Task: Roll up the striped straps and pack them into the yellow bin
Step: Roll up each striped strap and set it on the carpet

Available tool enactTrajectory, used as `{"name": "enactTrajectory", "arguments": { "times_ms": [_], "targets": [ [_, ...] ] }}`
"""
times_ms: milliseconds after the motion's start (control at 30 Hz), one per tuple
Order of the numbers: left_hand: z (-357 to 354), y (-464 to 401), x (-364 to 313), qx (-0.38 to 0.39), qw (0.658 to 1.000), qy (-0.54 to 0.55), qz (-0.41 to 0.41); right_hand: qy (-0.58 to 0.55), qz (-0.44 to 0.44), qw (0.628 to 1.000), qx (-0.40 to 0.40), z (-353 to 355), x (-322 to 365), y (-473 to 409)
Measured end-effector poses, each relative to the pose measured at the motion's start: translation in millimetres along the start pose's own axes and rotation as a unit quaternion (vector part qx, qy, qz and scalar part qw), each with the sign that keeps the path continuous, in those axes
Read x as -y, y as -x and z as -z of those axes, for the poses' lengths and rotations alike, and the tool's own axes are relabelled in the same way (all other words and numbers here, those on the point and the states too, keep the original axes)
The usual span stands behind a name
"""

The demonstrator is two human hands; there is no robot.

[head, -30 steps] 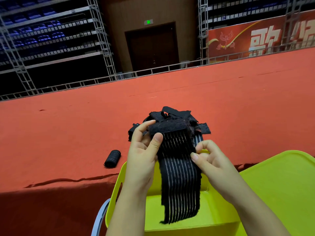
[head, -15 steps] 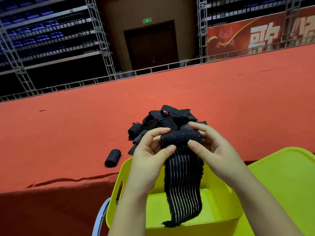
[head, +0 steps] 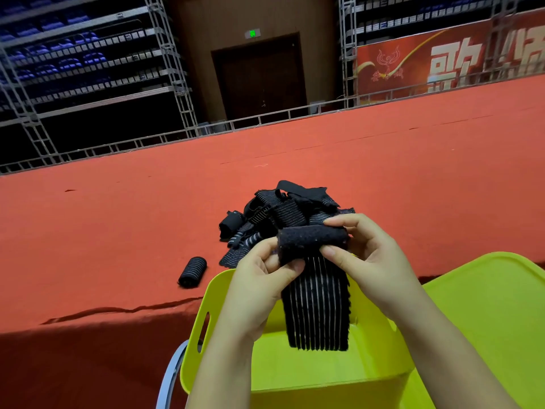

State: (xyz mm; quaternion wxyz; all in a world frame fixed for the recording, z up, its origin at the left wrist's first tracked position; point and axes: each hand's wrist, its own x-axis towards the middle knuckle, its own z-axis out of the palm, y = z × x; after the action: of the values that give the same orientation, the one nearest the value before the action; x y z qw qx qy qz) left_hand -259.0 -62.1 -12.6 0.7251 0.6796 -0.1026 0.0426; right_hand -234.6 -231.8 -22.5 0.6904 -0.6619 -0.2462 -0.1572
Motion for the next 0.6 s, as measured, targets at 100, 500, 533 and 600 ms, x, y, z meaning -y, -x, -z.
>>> {"name": "enactTrajectory", "arguments": {
  "times_ms": [100, 500, 533, 600],
  "targets": [
    [2.2, 0.2, 0.7, 0.002, 1.0, 0.006, 0.001, 0.01, 0.006, 1.0, -0.004, -1.9, 1.0, 1.2],
    [3.2, 1.8, 2.8, -0.025, 0.999, 0.03, -0.001, -0.029, -0.008, 0.999, 0.037, -1.4, -7.2, 6.7],
    [5.0, 1.7, 3.4, -0.022, 0.999, 0.029, 0.0, -0.031, -0.017, 0.998, 0.049, -0.4, -7.7, 7.1],
    [7.9, 2.3, 2.8, -0.011, 1.0, 0.02, 0.001, -0.045, -0.052, 0.996, 0.057, 1.2, -7.3, 7.5]
  ]
}}
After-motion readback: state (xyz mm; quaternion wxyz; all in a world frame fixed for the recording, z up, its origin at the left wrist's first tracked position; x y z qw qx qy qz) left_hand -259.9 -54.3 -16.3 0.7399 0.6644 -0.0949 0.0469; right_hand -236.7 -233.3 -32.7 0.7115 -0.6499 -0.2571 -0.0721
